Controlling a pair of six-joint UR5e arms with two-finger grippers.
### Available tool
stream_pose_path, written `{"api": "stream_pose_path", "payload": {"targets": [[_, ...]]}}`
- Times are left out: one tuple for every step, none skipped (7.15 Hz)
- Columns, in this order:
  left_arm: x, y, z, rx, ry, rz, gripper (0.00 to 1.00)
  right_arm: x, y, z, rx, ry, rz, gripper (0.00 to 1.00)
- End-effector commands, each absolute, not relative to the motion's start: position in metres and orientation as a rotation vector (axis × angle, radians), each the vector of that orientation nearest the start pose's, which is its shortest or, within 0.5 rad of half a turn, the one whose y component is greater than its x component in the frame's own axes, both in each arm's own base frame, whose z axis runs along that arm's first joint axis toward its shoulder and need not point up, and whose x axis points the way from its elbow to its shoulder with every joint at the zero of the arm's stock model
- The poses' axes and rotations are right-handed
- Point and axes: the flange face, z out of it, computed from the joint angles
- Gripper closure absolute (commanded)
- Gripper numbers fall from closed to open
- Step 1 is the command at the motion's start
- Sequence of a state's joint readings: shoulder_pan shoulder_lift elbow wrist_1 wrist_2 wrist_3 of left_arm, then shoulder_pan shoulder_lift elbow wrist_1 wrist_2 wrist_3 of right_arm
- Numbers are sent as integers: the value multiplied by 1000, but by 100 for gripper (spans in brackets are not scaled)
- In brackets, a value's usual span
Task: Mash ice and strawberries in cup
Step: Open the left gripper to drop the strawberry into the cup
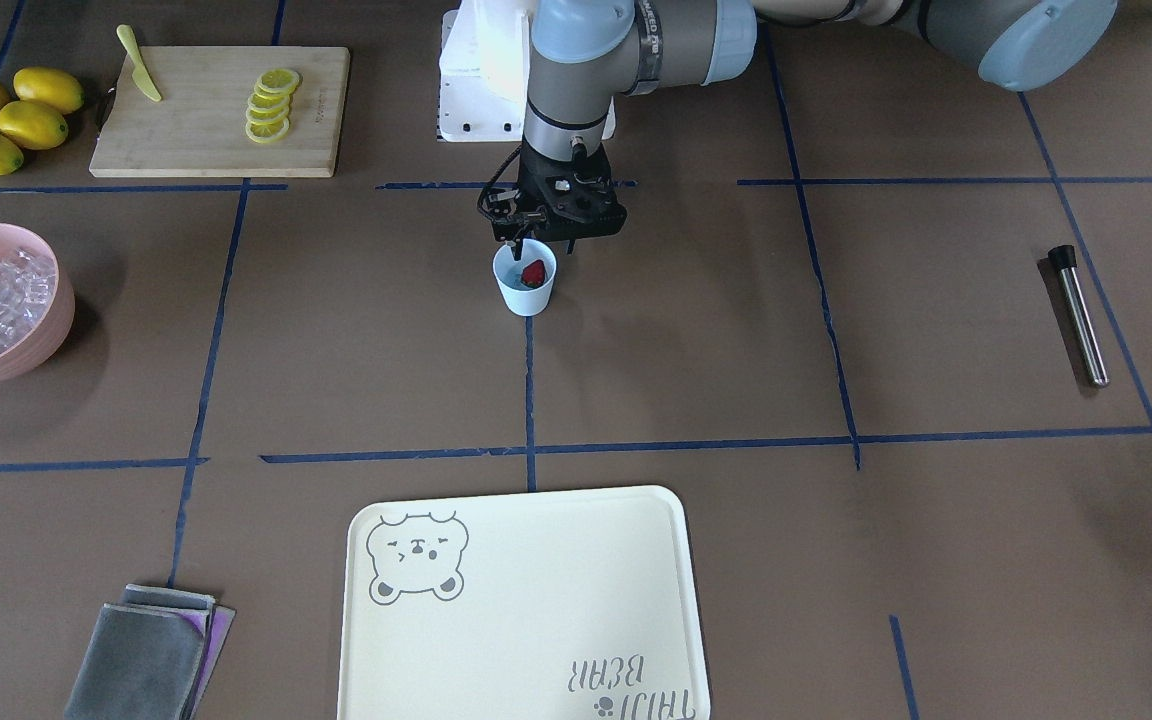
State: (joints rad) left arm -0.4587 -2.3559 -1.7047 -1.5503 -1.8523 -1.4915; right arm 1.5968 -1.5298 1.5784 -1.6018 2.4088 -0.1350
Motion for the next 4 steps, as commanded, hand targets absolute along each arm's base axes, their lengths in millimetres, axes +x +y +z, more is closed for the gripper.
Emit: {"api": "stream_pose_path", "payload": {"targets": [[558, -393, 132, -14, 935, -226, 21, 72, -509, 633, 83, -834, -112, 1], [557, -393, 133, -13, 933, -225, 0, 73, -508, 634, 82, -834, -110, 1], [544, -396, 128, -4, 945, -232, 0, 72, -509, 633, 83, -834, -112, 1], [518, -410, 133, 16, 943, -243, 0, 73, -509, 633, 85, -831, -112, 1]]}}
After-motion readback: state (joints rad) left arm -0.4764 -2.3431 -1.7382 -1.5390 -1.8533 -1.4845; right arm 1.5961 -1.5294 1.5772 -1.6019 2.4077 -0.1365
